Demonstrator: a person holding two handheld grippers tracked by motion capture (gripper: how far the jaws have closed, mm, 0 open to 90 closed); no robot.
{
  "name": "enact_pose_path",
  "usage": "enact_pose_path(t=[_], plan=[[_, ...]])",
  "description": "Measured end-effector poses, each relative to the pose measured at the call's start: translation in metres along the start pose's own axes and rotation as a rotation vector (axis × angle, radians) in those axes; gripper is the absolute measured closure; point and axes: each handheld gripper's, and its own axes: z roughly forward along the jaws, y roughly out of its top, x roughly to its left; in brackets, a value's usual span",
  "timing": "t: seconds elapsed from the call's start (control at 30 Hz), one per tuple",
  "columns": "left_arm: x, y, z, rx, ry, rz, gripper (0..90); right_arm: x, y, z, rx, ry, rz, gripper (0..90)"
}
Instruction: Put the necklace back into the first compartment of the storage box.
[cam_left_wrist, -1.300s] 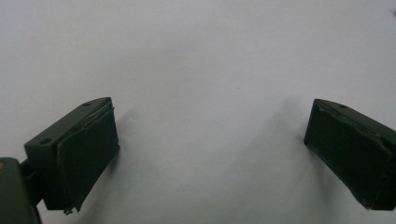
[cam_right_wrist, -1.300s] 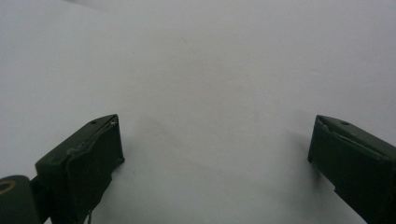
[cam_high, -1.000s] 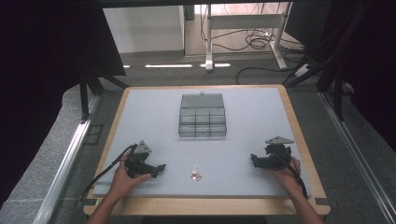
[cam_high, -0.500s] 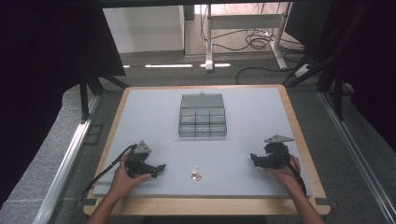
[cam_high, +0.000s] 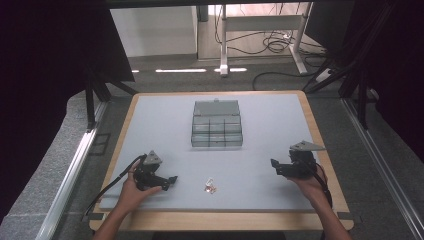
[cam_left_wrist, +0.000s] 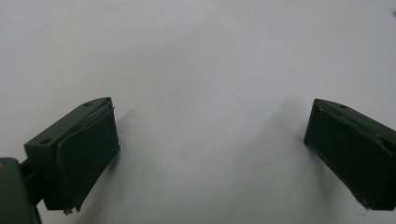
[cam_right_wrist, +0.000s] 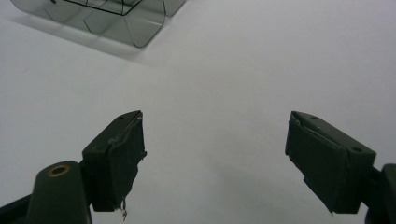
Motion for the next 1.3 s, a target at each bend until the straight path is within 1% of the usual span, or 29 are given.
enact_pose_path(t=[0.13, 0.27, 0.37, 0.43, 0.5, 0.53, 0.57, 0.63, 0.73, 0.9, 1.1, 1.3], plan=[[0.0, 0.0, 0.0, 0.0, 0.0, 0.0, 2.6, 0.001, 0.002, -0.003, -0.008, 0.003, -0.005, 19.4], [0.0, 0.0, 0.0, 0.0, 0.0, -0.004, 2.6, 0.007, 0.008, -0.009, -0.023, 0.013, -0.033, 19.6], [0.0, 0.0, 0.0, 0.0, -0.001, -0.005, 2.6, 0.013, 0.013, -0.013, -0.024, 0.03, -0.057, 19.9], [0.0, 0.0, 0.0, 0.0, -0.001, -0.005, 2.6, 0.018, 0.017, -0.016, -0.02, 0.051, -0.07, 20.0], [0.0, 0.0, 0.0, 0.0, -0.001, -0.005, 2.6, 0.024, 0.021, -0.019, -0.021, 0.063, -0.088, 20.4], [0.0, 0.0, 0.0, 0.0, -0.001, -0.005, 2.6, 0.024, 0.021, -0.019, -0.021, 0.063, -0.088, 20.4], [0.0, 0.0, 0.0, 0.001, -0.001, -0.005, 2.6, 0.03, 0.025, -0.022, -0.024, 0.08, -0.098, 20.9], [0.0, 0.0, 0.0, 0.001, -0.001, -0.005, 2.6, 0.038, 0.028, -0.023, -0.02, 0.093, -0.117, 21.4], [0.0, 0.0, 0.0, 0.001, -0.001, -0.005, 2.6, 0.049, 0.032, -0.024, -0.013, 0.105, -0.163, 22.4], [0.0, 0.0, 0.0, 0.001, -0.001, -0.005, 2.6, 0.068, 0.039, -0.023, 0.007, 0.122, -0.213, 22.6], [0.0, 0.0, 0.0, -0.001, -0.001, -0.008, 2.6, 0.086, 0.046, -0.02, 0.021, 0.17, -0.257, 26.7], [0.0, 0.0, 0.0, 0.001, -0.001, 0.0, 2.6, 0.106, 0.057, -0.015, 0.047, 0.223, -0.306, 30.7]])
